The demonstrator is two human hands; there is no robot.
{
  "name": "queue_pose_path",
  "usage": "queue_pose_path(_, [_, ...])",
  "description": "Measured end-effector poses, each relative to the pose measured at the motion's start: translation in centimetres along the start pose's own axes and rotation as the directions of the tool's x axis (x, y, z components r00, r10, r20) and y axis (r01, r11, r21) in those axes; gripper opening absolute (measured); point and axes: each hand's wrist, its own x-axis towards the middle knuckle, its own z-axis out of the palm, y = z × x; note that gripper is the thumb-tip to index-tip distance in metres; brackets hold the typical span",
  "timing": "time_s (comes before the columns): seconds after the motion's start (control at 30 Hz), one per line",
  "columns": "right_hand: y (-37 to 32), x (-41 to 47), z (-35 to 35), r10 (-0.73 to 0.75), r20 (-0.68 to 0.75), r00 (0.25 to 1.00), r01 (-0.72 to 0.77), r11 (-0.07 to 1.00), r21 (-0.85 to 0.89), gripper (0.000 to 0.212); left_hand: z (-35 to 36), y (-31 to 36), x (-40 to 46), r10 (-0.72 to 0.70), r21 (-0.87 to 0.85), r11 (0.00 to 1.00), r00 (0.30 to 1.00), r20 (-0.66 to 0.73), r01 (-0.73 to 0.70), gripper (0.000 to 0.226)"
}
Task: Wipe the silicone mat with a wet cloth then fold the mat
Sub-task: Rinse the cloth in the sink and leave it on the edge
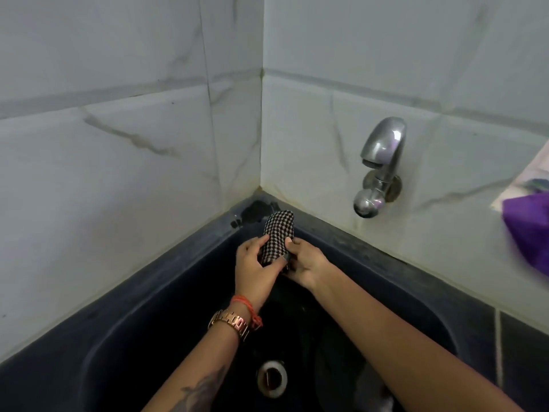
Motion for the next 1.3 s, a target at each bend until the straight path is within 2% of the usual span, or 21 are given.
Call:
queue_pose_path(0.13, [-2.1, 6.1, 3.2, -0.071, 0.002, 0.997, 0.071, 0.997, -0.008, 0.012, -0.3, -1.1, 6.7, 0.036, 0.071, 0.997, 0.997, -0.071, -0.031, 0.051])
queue_pose_path(0.27, [-3.8, 10.9, 5.7, -0.188, -0.068, 0.980, 0.183, 0.981, -0.070, 0.022, -0.2, -1.2, 12.0, 0.130, 0.111, 0.987, 0.980, -0.151, -0.114, 0.040])
queue_pose_path(0.33, [-3.6, 12.5, 6.1, -0.232, -0.092, 0.968, 0.219, 0.967, -0.127, 0.033, 0.0, -1.8, 13.4, 0.129, 0.205, 0.974, 0.975, -0.180, -0.091, 0.038])
queue_pose_path(0.4, [-2.6, 13.2, 6.1, -0.271, -0.046, 0.962, 0.250, 0.932, -0.263, 0.040, 0.2, -2.7, 14.1, 0.081, 0.351, 0.936, 0.986, -0.142, -0.027, 0.040])
queue_pose_path(0.47, [-1.8, 13.2, 5.6, -0.298, -0.013, 0.955, 0.257, 0.843, -0.472, 0.044, 0.2, -3.4, 14.0, 0.046, 0.485, 0.874, 0.996, -0.074, -0.004, 0.044])
queue_pose_path(0.57, [-1.8, 11.7, 4.5, -0.325, 0.046, 0.945, 0.287, 0.748, -0.599, 0.046, -0.3, -3.0, 13.2, 0.040, 0.530, 0.846, 0.999, 0.028, -0.049, 0.049])
queue_pose_path(0.67, [-1.8, 7.5, 3.5, -0.341, 0.095, 0.935, 0.334, 0.758, -0.560, 0.048, -0.7, -1.6, 10.9, 0.043, 0.443, 0.896, 0.999, -0.003, -0.037, 0.050])
queue_pose_path(0.8, [-1.2, -1.2, 2.2, -0.336, 0.156, 0.929, 0.370, 0.814, -0.448, 0.044, -0.3, 1.8, 5.2, 0.004, 0.133, 0.991, 0.995, -0.103, 0.010, 0.045])
queue_pose_path(1.0, [-0.4, -14.6, -2.0, -0.412, 0.128, 0.902, 0.432, 0.846, -0.313, 0.031, 1.3, 7.6, -5.4, -0.090, -0.186, 0.979, 0.994, -0.055, 0.078, 0.040])
queue_pose_path(1.17, [-0.1, -24.2, -6.5, -0.477, 0.036, 0.878, 0.468, 0.840, -0.273, 0.022, 2.6, 12.1, -14.6, -0.033, -0.309, 0.951, 0.999, -0.006, 0.030, 0.038])
queue_pose_path(1.3, [-0.1, -30.9, -9.8, -0.541, -0.009, 0.841, 0.525, 0.819, -0.231, 0.026, 4.0, 15.1, -20.5, 0.040, -0.323, 0.946, 0.998, 0.051, -0.021, 0.035])
